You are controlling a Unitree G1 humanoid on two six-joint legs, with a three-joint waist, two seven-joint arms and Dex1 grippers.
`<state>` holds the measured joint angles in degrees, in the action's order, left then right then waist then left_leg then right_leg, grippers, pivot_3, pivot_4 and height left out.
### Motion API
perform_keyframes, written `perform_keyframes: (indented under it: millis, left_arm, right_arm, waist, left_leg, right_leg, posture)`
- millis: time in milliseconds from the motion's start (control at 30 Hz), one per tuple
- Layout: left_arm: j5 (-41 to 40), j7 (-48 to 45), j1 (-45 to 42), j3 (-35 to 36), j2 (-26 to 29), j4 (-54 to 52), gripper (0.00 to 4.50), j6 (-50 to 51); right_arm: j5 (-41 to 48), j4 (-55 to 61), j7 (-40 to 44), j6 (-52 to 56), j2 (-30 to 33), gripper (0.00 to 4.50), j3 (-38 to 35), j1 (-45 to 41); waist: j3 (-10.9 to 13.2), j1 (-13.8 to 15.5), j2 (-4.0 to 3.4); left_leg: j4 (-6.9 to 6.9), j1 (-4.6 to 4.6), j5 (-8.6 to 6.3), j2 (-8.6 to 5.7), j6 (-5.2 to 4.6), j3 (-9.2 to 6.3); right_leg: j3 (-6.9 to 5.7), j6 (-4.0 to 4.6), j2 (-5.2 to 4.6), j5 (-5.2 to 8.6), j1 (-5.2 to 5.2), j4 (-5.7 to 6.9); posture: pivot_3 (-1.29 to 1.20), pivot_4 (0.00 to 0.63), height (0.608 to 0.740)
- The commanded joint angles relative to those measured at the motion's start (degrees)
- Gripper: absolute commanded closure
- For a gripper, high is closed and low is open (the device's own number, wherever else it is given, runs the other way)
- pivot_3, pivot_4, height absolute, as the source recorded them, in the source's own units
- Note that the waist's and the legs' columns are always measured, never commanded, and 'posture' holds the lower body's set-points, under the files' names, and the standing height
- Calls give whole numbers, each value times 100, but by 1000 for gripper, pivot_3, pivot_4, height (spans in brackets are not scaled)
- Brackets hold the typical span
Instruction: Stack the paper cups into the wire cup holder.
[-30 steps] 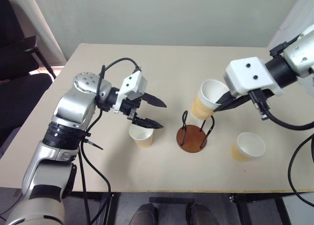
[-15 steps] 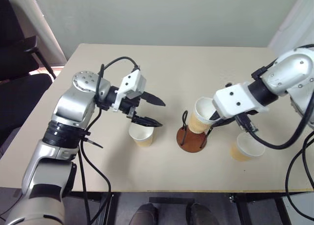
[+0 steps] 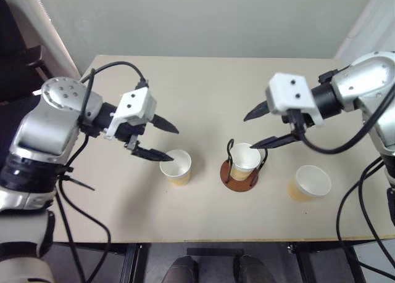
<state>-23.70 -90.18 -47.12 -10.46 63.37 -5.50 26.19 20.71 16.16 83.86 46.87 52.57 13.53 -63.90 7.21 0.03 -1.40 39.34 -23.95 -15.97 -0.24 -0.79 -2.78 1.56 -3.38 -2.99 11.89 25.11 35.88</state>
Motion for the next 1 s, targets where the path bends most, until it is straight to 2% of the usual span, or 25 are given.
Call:
perform_keyframes:
  millis: [33, 200, 400, 567, 767, 967, 1000]
  left_arm:
    - [-456, -232, 111, -198, 781, -361, 708, -219]
    - [-719, -232, -32, -1046, 1546, -314, 708, -923]
    - [-90, -232, -604, -1843, 1020, 300, 708, -1794]
    - [432, -232, -766, -2128, 484, 741, 708, -2434]
    - [503, -232, -790, -2446, 401, 704, 708, -2784]
    - [997, -232, -724, -2433, 218, 1048, 708, -3538]
    - [1063, -232, -716, -2408, 170, 1117, 891, -3644]
  right_arm:
    - [605, 151, -42, 537, 151, 1238, -603, -98]
    - [803, 166, -242, 650, 197, 1238, -680, 9]
    - [1059, 331, -523, 774, 209, 1238, -760, 118]
    - [1330, 574, -717, 948, 276, 1238, -883, 225]
    - [1588, 756, -884, 1100, 482, 1238, -999, 404]
    - [1801, 870, -994, 1151, 628, 1238, -1088, 513]
    - [1829, 877, -1010, 1151, 644, 1205, -1098, 522]
  waist:
    - [0, 6, 1]
    - [-1, 3, 1]
    - [0, 3, 2]
    - [0, -21, 2]
    - [0, -24, 3]
    - [0, -23, 3]
    - [0, -23, 3]
  left_leg:
    - [-6, 0, 0, -1, 0, 0]
    - [-12, 10, 6, 0, 9, -2]
    - [-16, 16, 26, 0, 18, -11]
    - [-19, 19, 28, 1, 22, -6]
    - [-28, 15, 29, 4, 24, -6]
    - [-22, 14, 30, 4, 25, -5]
    - [-19, 15, 30, 4, 25, -6]
  right_leg:
    - [1, 3, -1, 2, 0, 1]
    - [2, 15, -1, 9, 0, 9]
    - [-2, 45, -6, 10, 1, 39]
    - [-3, 57, -7, 13, 12, 58]
    - [-6, 57, -6, 14, 23, 66]
    - [-5, 57, -6, 14, 23, 70]
    - [-5, 57, -6, 14, 23, 74]
  posture:
    - [0, 150, 740]
    - [0, 150, 740]
    - [0, 150, 740]
    - [0, 150, 740]
    - [0, 150, 740]
    - [0, 150, 740]
    - [0, 150, 740]
